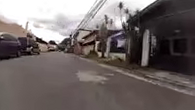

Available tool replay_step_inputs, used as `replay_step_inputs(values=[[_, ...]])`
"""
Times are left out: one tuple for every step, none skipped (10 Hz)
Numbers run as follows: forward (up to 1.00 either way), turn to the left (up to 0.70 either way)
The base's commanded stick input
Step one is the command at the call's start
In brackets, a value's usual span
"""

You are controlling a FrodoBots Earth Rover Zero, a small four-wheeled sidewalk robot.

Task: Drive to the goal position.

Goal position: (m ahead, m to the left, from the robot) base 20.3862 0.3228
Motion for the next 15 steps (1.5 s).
replay_step_inputs(values=[[0.7, 0.0], [0.7, 0.0], [0.7, 0.0], [0.7, 0.0], [0.7, 0.0], [0.7, 0.0], [0.7, 0.0], [0.7, 0.0], [0.7, 0.0], [0.7, 0.0], [0.7, 0.0], [0.7, 0.12], [0.7, 0.28], [0.7, 0.35], [0.7, 0.24]])
